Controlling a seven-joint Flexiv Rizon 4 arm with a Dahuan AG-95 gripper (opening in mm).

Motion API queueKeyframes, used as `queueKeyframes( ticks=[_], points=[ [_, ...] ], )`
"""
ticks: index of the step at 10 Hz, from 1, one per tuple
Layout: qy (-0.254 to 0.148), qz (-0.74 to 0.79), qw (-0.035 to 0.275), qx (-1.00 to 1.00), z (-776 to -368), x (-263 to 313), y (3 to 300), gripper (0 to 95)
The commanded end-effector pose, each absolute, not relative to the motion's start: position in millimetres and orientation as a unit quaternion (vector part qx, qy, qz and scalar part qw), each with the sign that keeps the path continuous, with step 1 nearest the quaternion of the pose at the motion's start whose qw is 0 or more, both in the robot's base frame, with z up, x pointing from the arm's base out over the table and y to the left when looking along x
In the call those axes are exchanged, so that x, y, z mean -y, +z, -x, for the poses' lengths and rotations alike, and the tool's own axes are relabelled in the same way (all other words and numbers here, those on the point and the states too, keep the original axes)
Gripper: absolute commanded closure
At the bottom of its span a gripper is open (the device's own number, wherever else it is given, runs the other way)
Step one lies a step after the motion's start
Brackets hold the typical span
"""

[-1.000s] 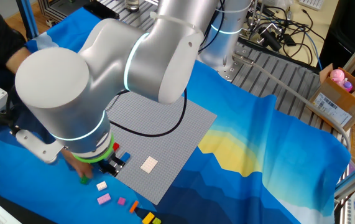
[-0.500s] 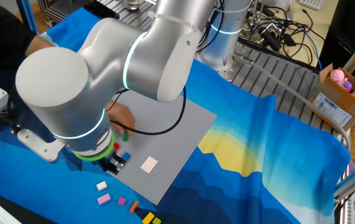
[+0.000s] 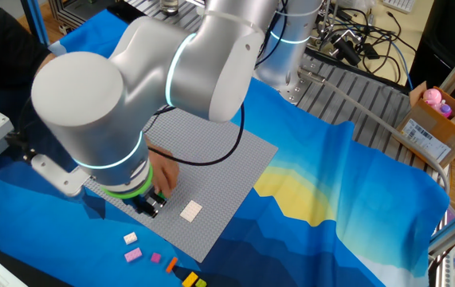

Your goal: Stack small Lego blocks one on top of the other

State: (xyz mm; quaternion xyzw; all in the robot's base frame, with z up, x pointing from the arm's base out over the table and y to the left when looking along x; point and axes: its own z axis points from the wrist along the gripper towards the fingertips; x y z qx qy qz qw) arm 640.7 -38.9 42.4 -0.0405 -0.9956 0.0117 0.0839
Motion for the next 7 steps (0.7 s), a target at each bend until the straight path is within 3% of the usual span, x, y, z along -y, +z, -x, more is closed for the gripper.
queueKeyframes(
  ticks=[1, 7],
  points=[
    [0.012, 0.040, 0.085, 0.995, -642, 39, 43, 76.0],
    [0.010, 0.036, 0.084, 0.996, -618, 35, 35, 76.0]
  ],
)
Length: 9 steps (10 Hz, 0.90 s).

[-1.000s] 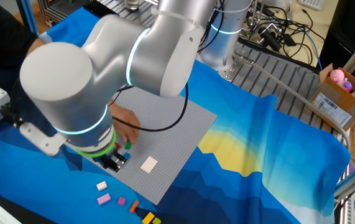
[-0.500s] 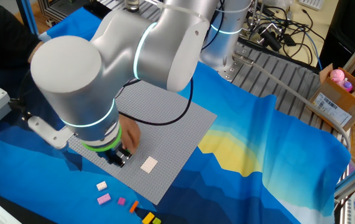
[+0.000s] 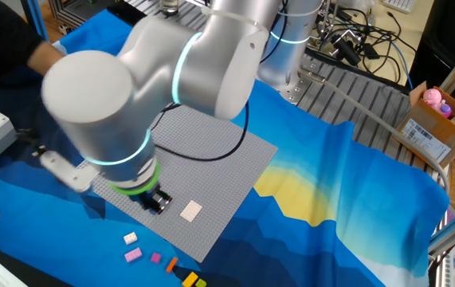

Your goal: Stack small Lego blocks one on top of the other

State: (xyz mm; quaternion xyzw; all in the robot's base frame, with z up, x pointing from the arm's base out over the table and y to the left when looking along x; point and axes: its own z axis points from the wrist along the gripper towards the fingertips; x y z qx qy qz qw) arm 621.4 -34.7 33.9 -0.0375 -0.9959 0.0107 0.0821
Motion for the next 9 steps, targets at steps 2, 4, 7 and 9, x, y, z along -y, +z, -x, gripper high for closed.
queueKeyframes(
  ticks=[2, 4, 7, 9],
  points=[
    [0.008, 0.036, 0.082, 0.996, -611.7, 33.3, 32.5, 76.0],
    [0.008, 0.036, 0.081, 0.996, -610.9, 31.7, 33.0, 76.0],
    [0.014, 0.027, 0.081, 0.996, -606.0, 27.6, 31.0, 76.0],
    [0.022, 0.016, 0.081, 0.996, -603.7, 27.2, 28.6, 57.0]
  ],
)
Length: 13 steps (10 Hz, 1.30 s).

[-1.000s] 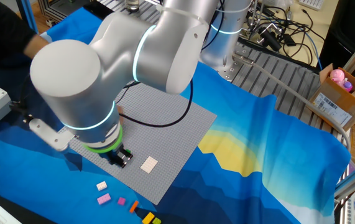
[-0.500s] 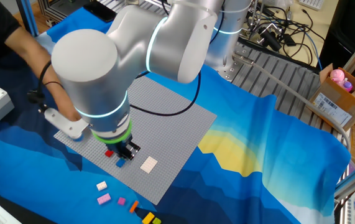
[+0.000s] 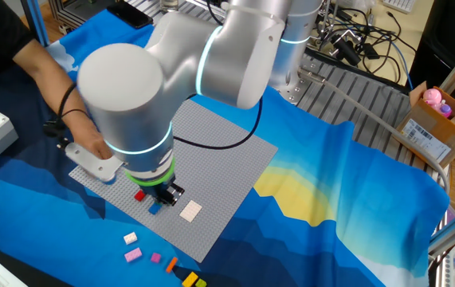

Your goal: Stack small Lego blocks one on top of the other

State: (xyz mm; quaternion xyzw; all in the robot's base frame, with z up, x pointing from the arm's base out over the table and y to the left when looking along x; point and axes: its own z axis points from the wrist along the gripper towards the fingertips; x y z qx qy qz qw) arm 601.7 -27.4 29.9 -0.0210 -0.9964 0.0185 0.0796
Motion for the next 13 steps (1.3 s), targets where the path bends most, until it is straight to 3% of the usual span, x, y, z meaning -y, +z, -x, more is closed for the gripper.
queueKeyframes(
  ticks=[1, 9, 10, 13],
  points=[
    [0.024, 0.012, 0.081, 0.996, -603, 27, 28, 57.0],
    [0.024, 0.011, 0.078, 0.997, -598, 26, 20, 57.0],
    [0.024, 0.009, 0.078, 0.997, -599, 26, 19, 76.0],
    [0.024, -0.001, 0.076, 0.997, -600, 28, 17, 76.0]
  ],
)
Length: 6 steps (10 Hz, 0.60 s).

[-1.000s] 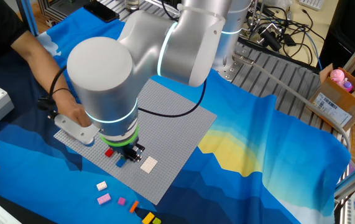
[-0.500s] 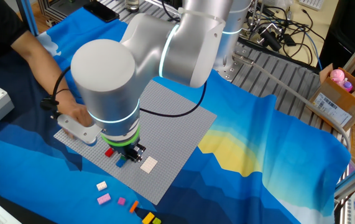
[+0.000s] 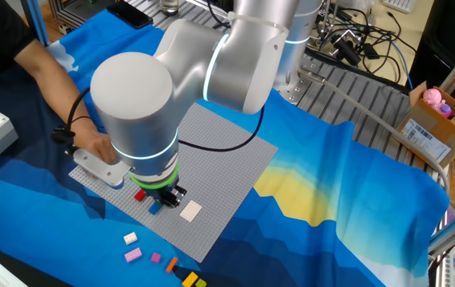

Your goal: Stack small Lego blocks one on top of the other

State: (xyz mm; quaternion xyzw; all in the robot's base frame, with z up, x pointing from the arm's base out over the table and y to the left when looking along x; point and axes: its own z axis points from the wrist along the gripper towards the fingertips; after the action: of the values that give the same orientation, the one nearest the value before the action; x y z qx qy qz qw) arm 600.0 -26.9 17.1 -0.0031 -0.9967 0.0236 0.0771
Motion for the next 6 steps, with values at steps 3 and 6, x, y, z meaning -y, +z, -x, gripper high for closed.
queueKeyframes(
  ticks=[3, 6],
  points=[
    [0.024, -0.005, 0.073, 0.997, -601.4, 32.2, 14.6, 76.0],
    [0.026, -0.005, 0.072, 0.997, -601.9, 33.2, 14.0, 76.0]
  ],
)
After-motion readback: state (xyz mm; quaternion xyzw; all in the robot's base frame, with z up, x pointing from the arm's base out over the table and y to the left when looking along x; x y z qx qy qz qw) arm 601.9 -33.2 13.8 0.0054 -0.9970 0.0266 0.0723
